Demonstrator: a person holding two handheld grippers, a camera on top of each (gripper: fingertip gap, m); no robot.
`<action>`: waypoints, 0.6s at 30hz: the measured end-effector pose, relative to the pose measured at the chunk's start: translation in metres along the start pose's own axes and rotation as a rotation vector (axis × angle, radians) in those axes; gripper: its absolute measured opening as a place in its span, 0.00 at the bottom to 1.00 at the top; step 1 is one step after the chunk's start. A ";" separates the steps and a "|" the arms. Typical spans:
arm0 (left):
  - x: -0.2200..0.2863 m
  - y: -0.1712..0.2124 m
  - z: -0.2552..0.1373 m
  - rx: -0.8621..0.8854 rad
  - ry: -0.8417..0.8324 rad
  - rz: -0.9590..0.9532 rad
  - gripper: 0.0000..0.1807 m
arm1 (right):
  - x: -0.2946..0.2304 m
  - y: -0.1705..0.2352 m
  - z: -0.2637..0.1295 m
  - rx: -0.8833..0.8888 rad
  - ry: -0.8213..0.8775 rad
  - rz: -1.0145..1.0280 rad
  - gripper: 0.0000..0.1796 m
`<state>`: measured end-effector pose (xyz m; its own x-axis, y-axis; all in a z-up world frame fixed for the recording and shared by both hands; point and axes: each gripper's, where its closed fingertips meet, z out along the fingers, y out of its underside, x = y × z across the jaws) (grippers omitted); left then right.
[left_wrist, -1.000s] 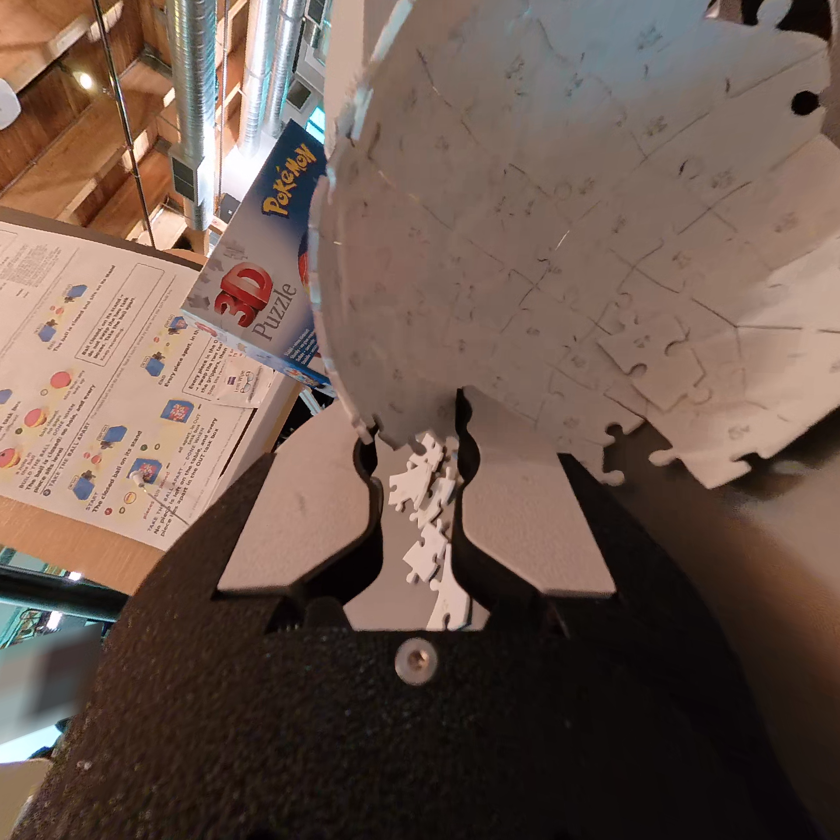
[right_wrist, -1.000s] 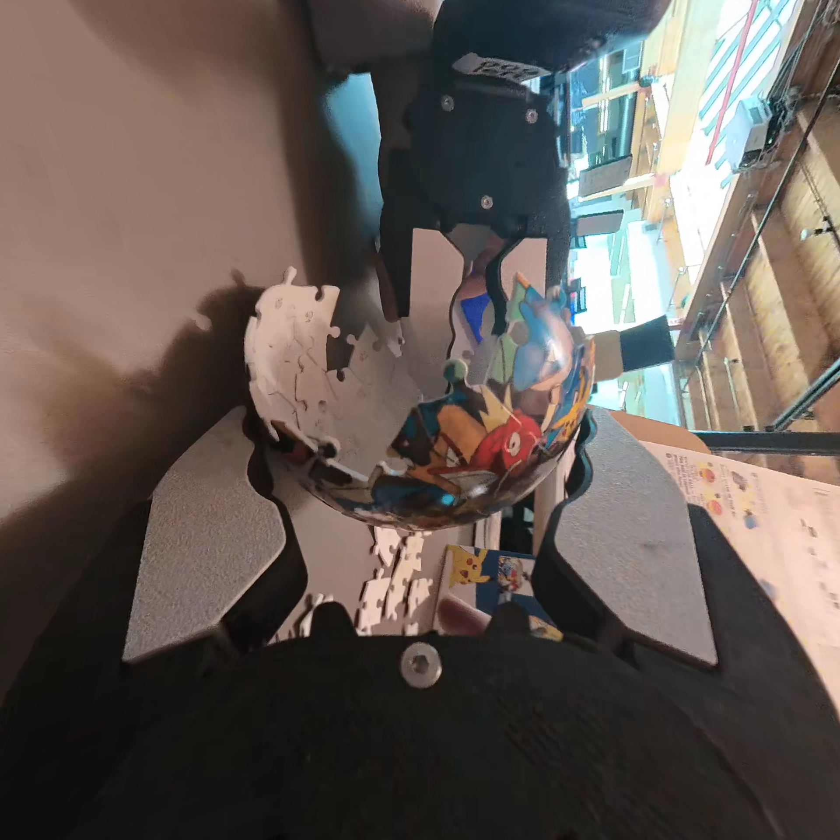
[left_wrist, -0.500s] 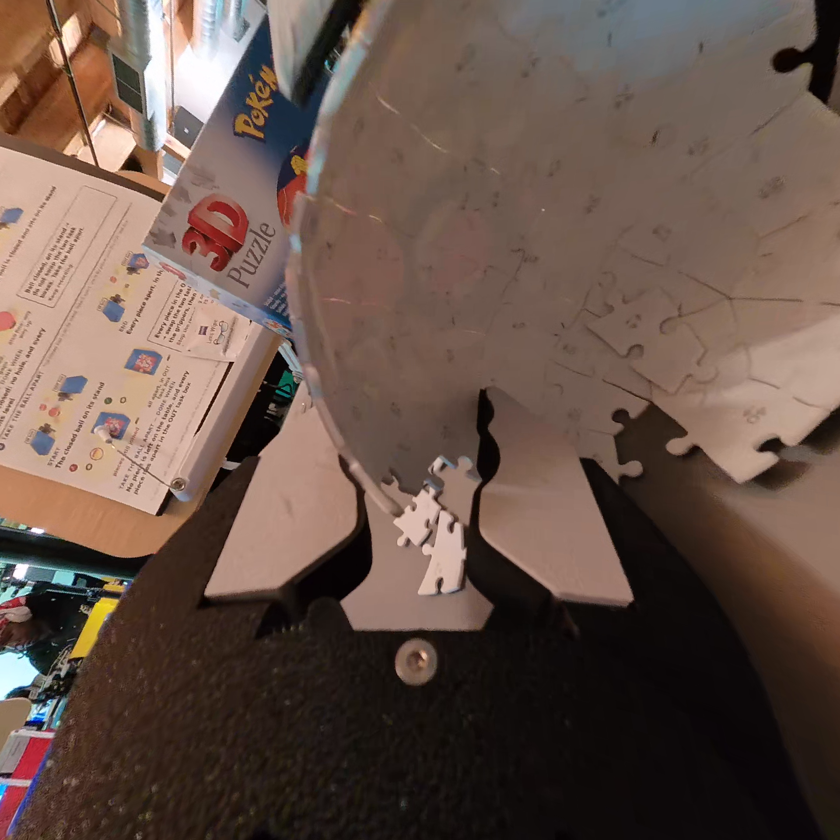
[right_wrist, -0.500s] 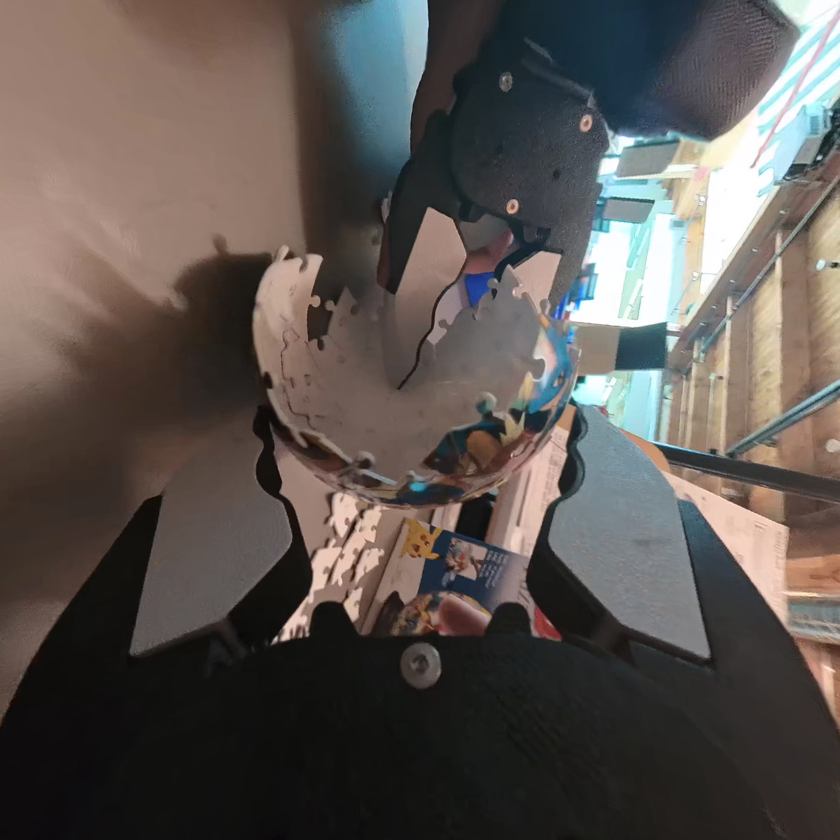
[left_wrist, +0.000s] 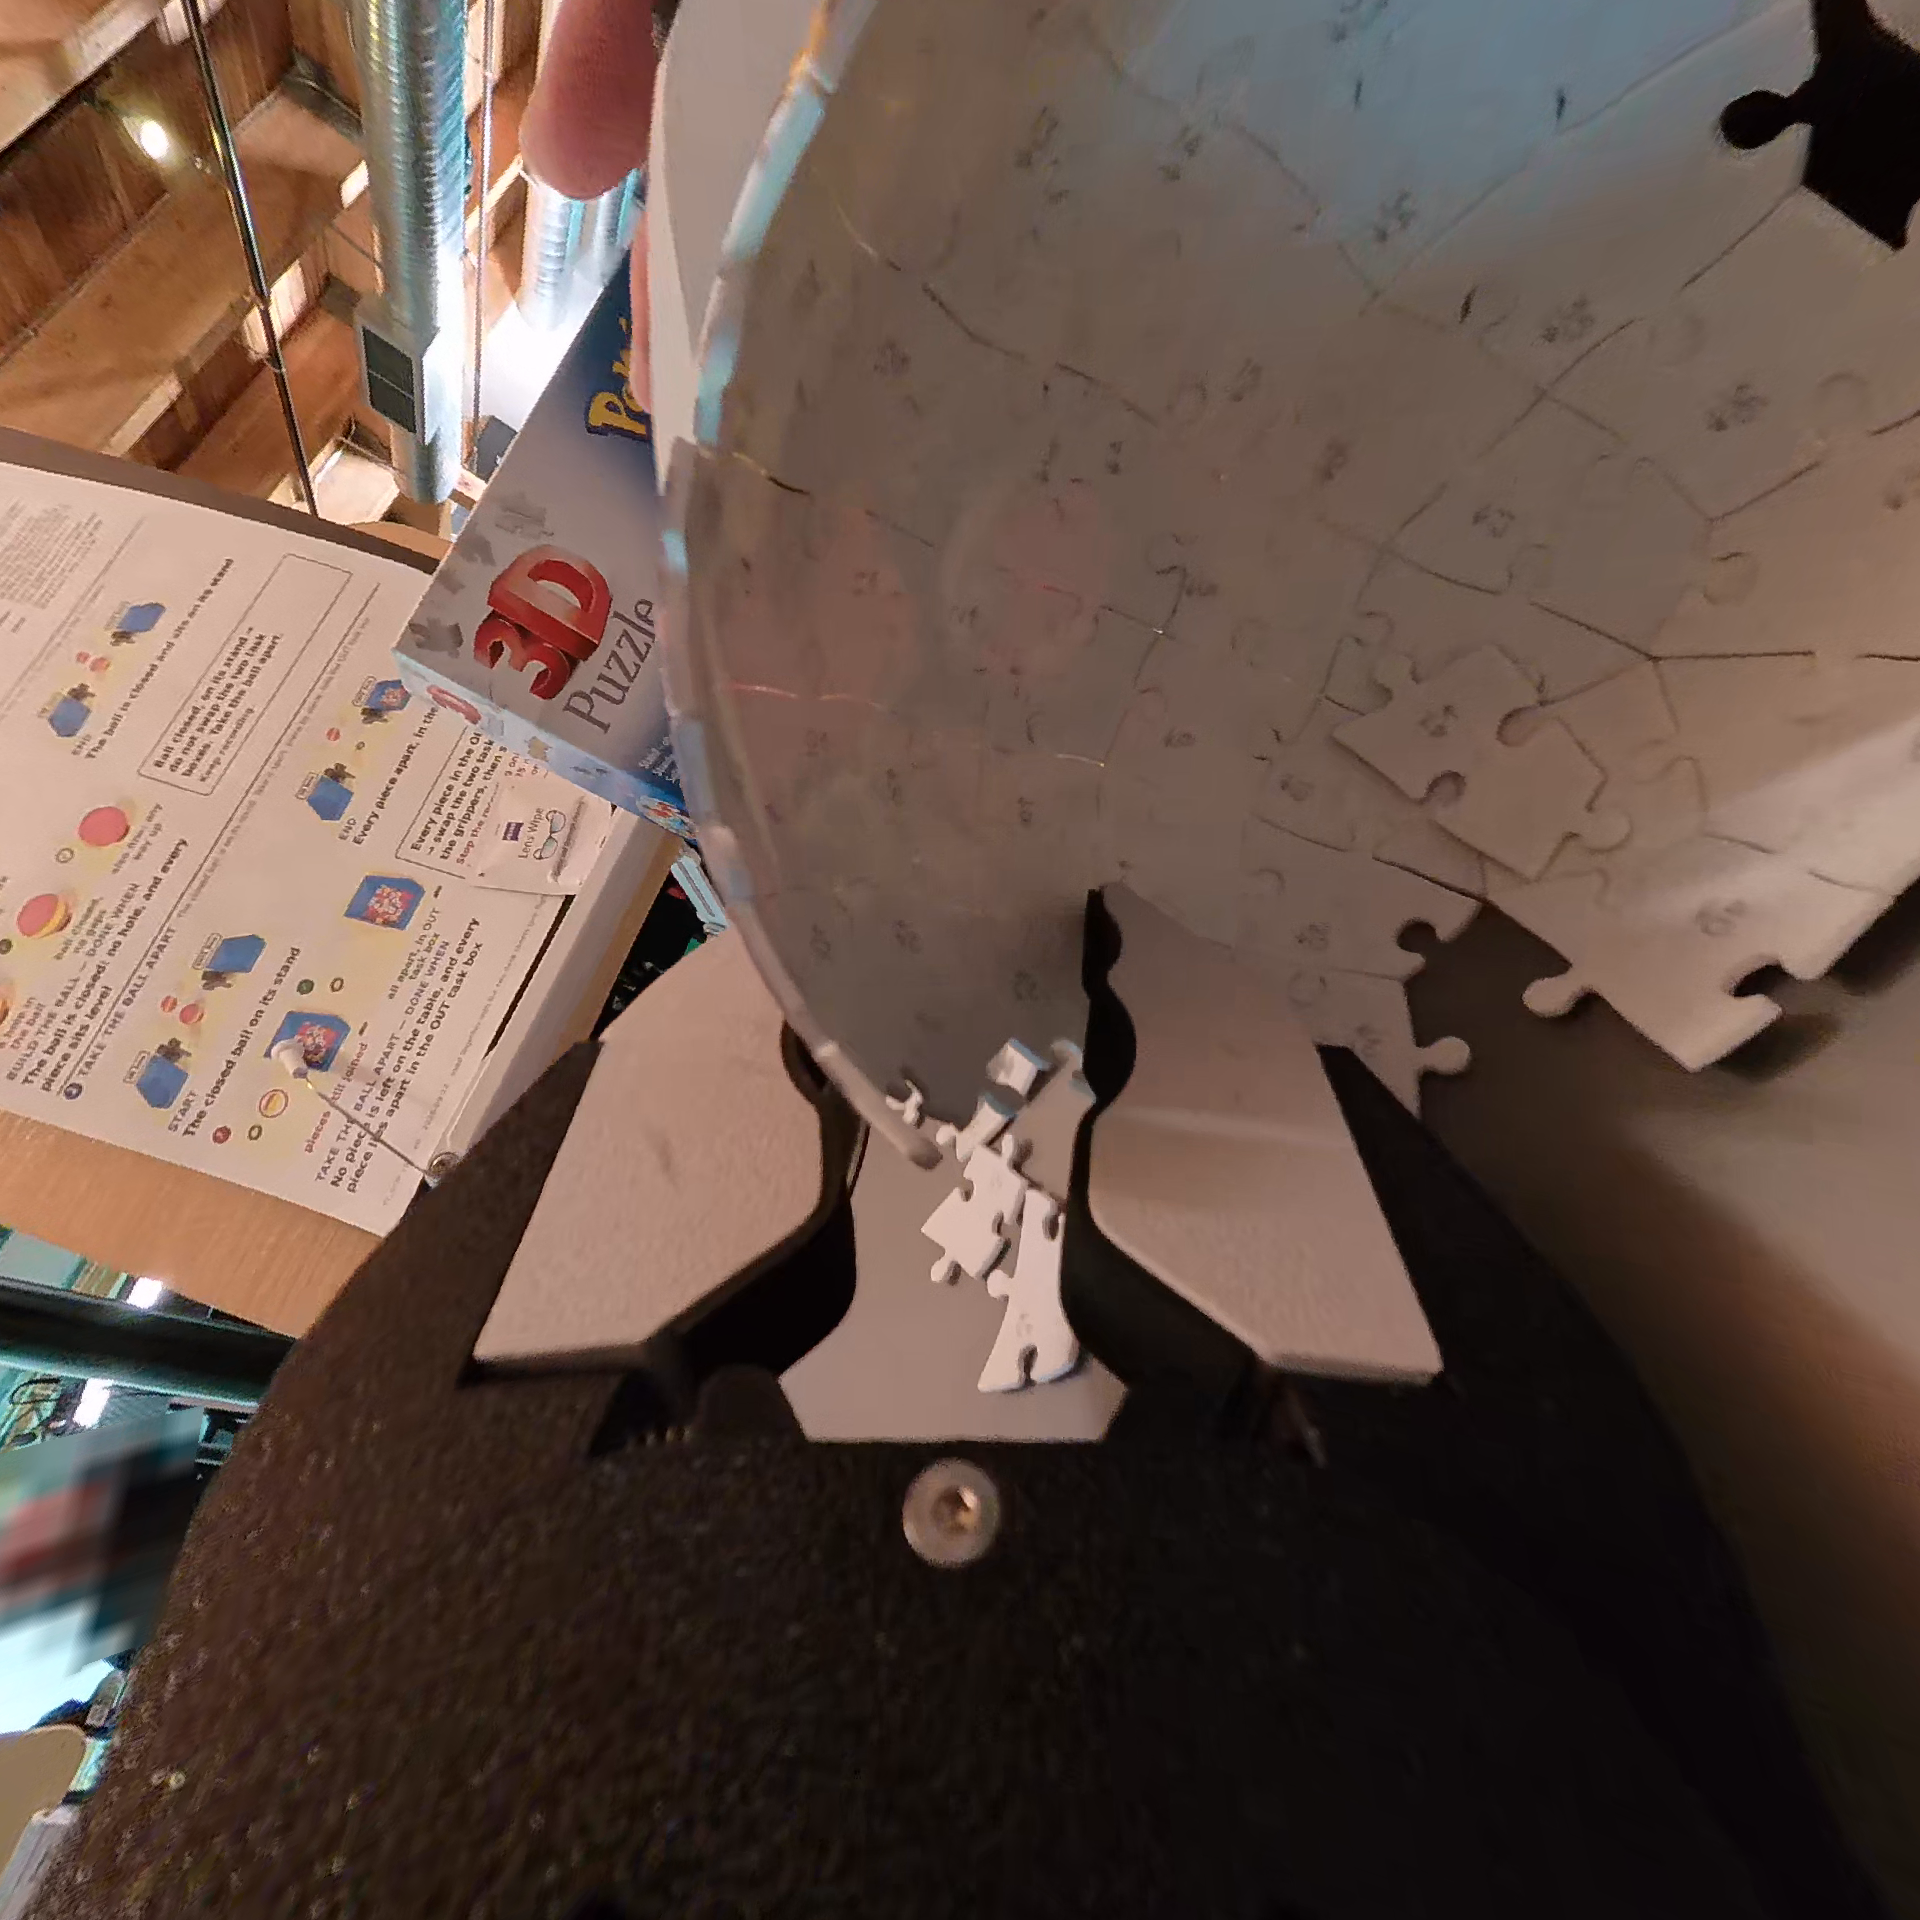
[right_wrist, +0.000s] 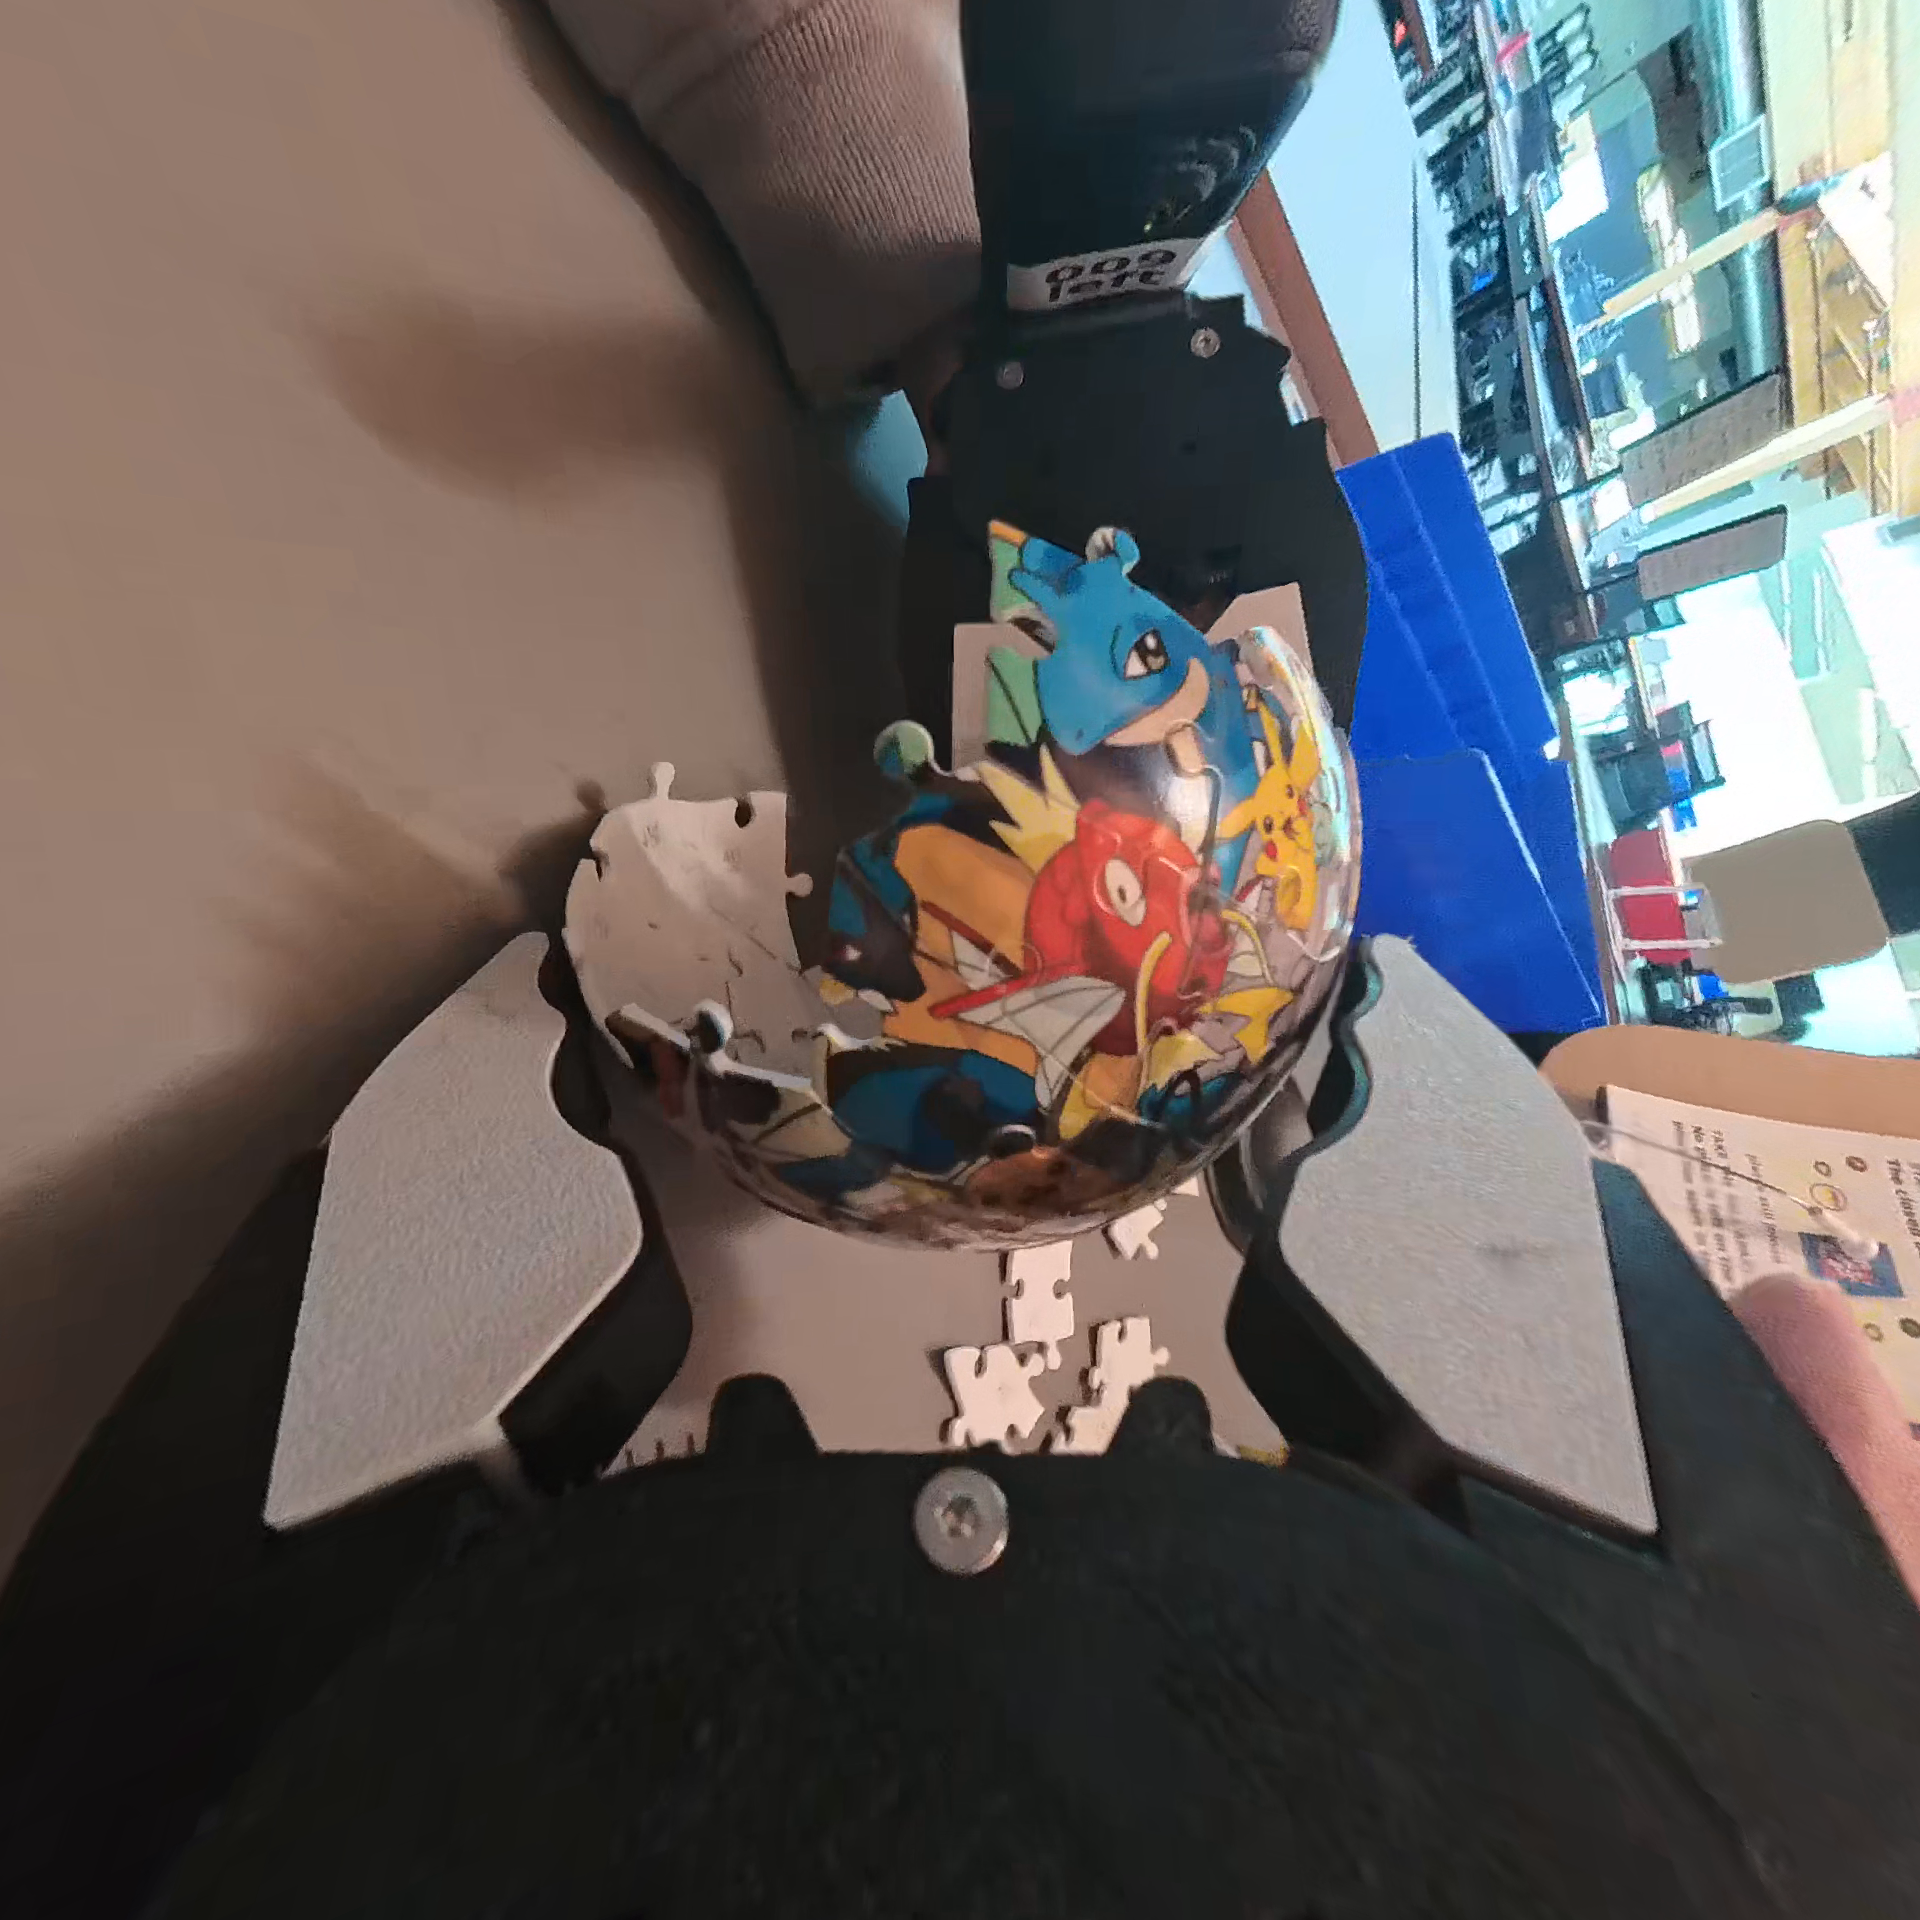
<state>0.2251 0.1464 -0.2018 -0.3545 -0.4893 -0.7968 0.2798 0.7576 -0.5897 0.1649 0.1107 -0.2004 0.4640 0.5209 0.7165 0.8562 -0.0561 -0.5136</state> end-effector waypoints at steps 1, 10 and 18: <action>0.000 0.000 0.001 0.004 -0.001 0.003 0.25 | 0.002 0.000 0.000 0.012 0.007 -0.008 0.75; 0.000 -0.003 0.009 0.039 0.010 0.027 0.27 | 0.000 0.003 0.003 0.073 0.048 -0.098 0.77; -0.001 -0.003 0.012 0.042 0.015 0.007 0.28 | 0.005 0.001 0.003 0.063 0.176 -0.177 0.75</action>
<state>0.2352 0.1393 -0.2002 -0.3654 -0.4774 -0.7991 0.3191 0.7422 -0.5894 0.1669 0.1158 -0.1989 0.3454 0.3611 0.8662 0.9143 0.0786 -0.3974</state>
